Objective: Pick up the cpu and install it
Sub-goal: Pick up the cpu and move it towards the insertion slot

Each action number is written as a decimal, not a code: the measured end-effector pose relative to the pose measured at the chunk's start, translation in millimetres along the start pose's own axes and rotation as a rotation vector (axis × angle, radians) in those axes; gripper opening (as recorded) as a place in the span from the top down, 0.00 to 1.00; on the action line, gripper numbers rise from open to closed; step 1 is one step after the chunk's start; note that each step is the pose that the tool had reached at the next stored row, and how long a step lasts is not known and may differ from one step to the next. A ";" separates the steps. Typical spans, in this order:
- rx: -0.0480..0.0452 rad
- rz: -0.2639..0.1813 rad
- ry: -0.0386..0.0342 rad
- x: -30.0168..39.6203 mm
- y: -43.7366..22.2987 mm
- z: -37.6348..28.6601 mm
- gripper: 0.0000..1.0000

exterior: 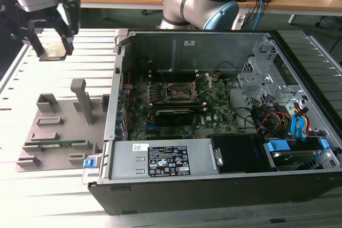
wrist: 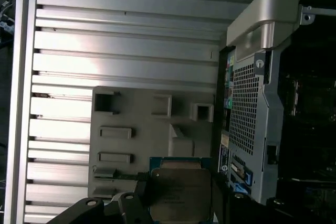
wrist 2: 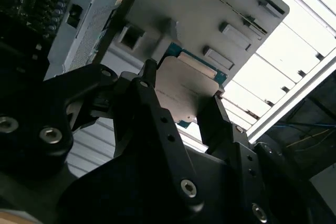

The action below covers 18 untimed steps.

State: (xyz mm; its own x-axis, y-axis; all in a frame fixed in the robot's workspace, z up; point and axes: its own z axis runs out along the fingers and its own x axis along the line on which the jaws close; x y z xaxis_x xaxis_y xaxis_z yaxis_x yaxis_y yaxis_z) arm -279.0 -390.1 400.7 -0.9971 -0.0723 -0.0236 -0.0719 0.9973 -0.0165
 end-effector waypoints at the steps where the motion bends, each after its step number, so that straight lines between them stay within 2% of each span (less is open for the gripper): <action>1: 0.0000 0.000 0.0006 -7.0 -0.3 0.1 0.45; 3: 0.0000 0.000 0.0017 -21.6 -0.6 0.5 0.45; 5: -0.0001 0.000 0.0021 -28.8 -0.8 0.7 0.45; 6: -0.0001 0.000 0.0025 -34.5 -1.0 0.8 0.45; 10: -0.0002 0.000 0.0032 -47.6 -1.4 1.1 0.45; 11: -0.0001 0.000 0.0036 -53.8 -1.7 1.3 0.45; 15: -0.0002 0.000 0.0042 -66.2 -2.2 1.5 0.45; 18: -0.0003 0.000 0.0047 -79.6 -2.7 1.9 0.45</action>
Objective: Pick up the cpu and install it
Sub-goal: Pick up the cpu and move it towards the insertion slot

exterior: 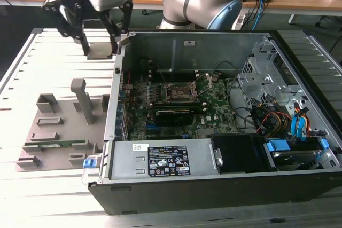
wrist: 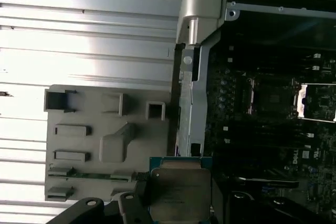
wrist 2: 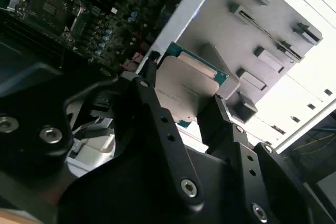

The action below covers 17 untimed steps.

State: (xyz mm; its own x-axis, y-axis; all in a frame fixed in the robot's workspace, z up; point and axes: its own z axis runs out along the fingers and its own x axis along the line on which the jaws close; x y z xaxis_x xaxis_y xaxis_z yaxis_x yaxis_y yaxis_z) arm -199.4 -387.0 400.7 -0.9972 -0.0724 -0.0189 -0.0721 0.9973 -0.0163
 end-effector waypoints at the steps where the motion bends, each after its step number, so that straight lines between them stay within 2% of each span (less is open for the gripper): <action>1: 0.0000 0.000 0.0003 -4.8 -0.2 0.1 0.45; 4: -0.0001 0.000 0.0011 -25.6 -0.8 0.5 0.45; 7: 0.0000 0.000 0.0015 -35.0 -1.1 0.6 0.45; 8: -0.0001 0.000 0.0019 -42.8 -1.3 0.8 0.45; 11: -0.0001 0.000 0.0024 -56.9 -1.8 1.1 0.45; 17: -0.0002 0.000 0.0032 -76.5 -2.3 1.4 0.45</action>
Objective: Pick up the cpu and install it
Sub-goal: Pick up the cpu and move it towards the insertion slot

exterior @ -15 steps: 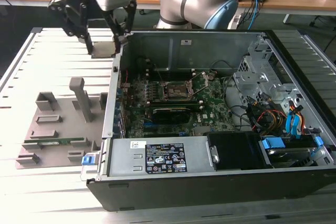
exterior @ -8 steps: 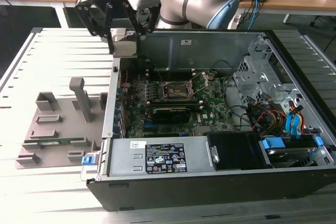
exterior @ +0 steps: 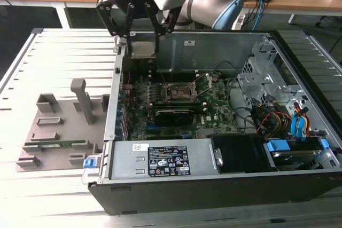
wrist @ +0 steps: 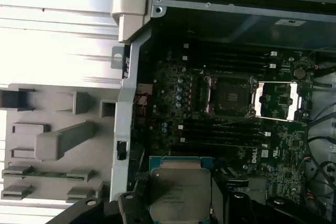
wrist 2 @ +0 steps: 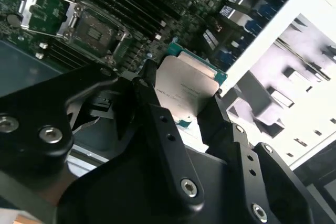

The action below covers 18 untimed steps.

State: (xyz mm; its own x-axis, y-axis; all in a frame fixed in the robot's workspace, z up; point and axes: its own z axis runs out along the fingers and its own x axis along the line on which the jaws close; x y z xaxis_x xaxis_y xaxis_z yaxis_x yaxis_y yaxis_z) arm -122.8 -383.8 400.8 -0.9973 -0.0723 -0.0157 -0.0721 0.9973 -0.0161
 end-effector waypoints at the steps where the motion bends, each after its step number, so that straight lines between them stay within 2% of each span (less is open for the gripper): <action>1: 0.0000 0.000 0.0001 -3.3 -0.1 0.1 0.45; 5: -0.0002 0.000 0.0008 -24.8 -0.6 0.4 0.45; 8: -0.0002 0.000 0.0020 -43.9 -0.9 0.7 0.45; 12: -0.0003 0.000 0.0032 -64.8 -0.8 1.1 0.45; 17: -0.0003 0.000 0.0036 -78.6 -0.9 1.3 0.45; 18: -0.0003 0.000 0.0038 -83.5 -1.0 1.4 0.45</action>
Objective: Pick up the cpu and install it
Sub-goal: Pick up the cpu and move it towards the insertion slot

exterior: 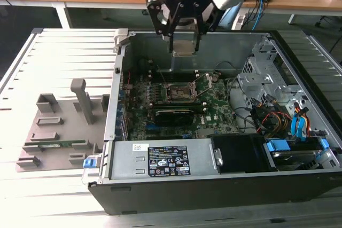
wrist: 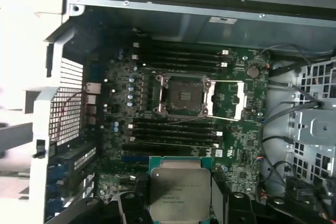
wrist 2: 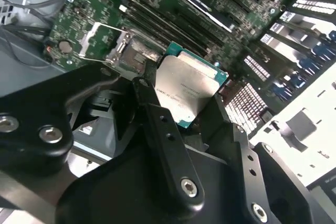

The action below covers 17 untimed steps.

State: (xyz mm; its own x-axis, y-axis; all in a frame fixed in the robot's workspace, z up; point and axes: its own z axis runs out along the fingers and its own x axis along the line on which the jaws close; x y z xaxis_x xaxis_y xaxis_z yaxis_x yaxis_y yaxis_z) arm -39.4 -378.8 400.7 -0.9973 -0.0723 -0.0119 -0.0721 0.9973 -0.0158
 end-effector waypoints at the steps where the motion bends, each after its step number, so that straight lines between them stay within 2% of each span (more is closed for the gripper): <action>1: 0.0000 0.000 0.0001 -3.3 -0.1 0.0 0.45; 5: -0.0001 0.000 0.0007 -15.4 -0.5 0.3 0.45; 10: -0.0002 0.000 0.0013 -25.1 -0.5 1.8 0.45; 14: -0.0004 0.000 0.0018 -27.7 1.1 7.0 0.45; 17: -0.0005 0.000 0.0018 -28.3 4.8 17.0 0.45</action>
State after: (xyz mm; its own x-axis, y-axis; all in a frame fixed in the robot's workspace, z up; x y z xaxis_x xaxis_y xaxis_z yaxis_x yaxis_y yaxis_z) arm -11.3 -372.2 384.0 -0.9973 -0.0724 -0.0100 -0.0722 0.9973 -0.0152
